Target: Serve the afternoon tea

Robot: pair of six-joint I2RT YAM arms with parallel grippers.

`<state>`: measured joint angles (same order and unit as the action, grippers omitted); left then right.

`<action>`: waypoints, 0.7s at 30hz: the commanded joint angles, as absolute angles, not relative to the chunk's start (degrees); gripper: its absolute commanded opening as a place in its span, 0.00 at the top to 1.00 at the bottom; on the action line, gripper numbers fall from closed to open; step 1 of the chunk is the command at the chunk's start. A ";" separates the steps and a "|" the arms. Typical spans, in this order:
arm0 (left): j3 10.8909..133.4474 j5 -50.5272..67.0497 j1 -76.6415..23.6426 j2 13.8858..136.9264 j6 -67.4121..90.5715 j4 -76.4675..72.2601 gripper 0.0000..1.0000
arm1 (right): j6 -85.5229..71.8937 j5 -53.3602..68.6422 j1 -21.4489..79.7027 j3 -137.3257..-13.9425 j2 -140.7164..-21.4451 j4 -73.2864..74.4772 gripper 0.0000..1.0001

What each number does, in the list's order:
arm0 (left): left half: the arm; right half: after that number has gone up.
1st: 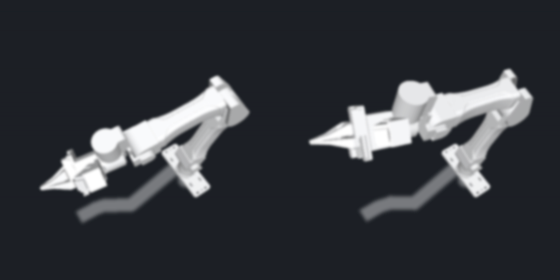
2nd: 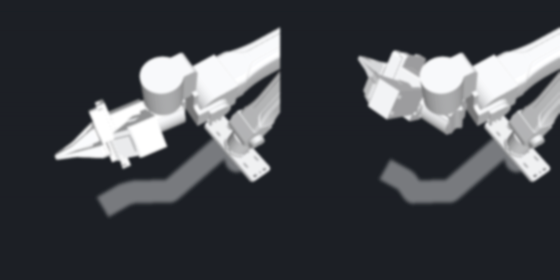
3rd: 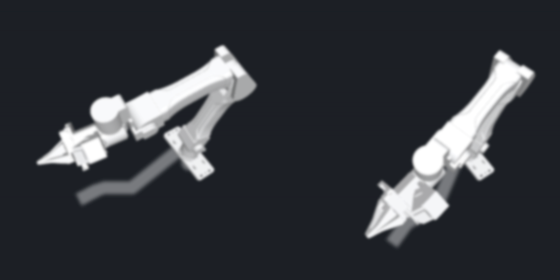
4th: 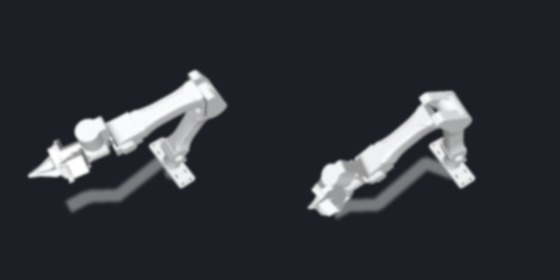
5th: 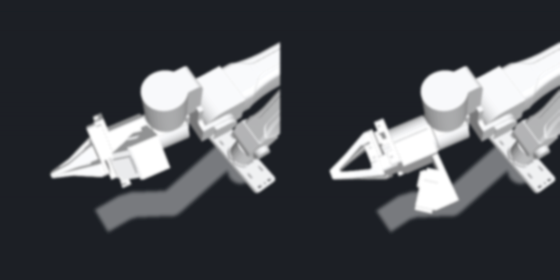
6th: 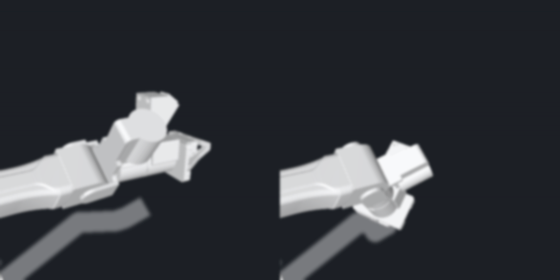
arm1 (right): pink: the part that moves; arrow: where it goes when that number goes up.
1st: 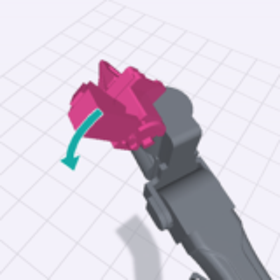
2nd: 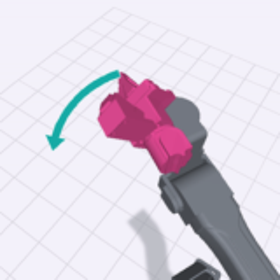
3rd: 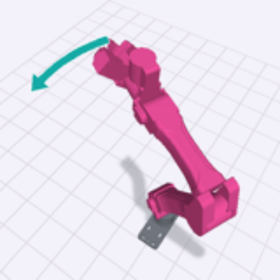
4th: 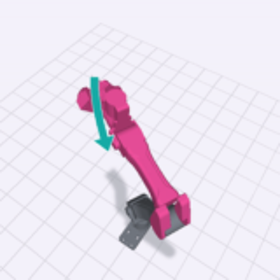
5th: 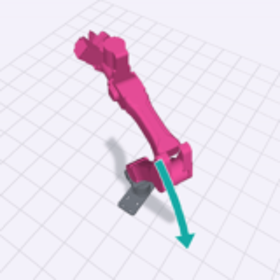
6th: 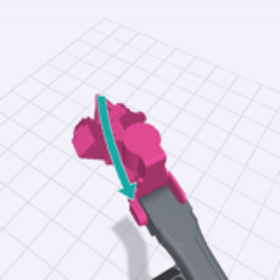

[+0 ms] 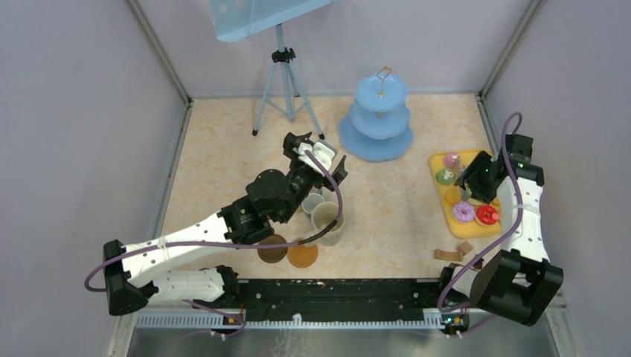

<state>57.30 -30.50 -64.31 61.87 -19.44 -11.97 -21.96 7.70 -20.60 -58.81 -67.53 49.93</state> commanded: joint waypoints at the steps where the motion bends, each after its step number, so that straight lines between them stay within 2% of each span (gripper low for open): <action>1: 57.49 -29.97 -64.73 60.60 -19.15 -13.74 0.01 | -21.01 8.18 -21.22 -58.34 -67.83 48.08 0.46; 16: 57.39 -29.95 -64.69 60.56 -19.37 -13.96 0.01 | -19.11 6.30 -21.20 -58.28 -69.00 48.54 0.49; 21: 57.39 -29.95 -64.69 60.67 -19.47 -13.95 0.01 | -18.94 6.61 -21.34 -57.28 -69.25 47.54 0.54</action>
<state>57.30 -30.46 -64.31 61.87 -19.46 -11.97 -19.90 6.90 -20.69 -57.74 -69.19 49.39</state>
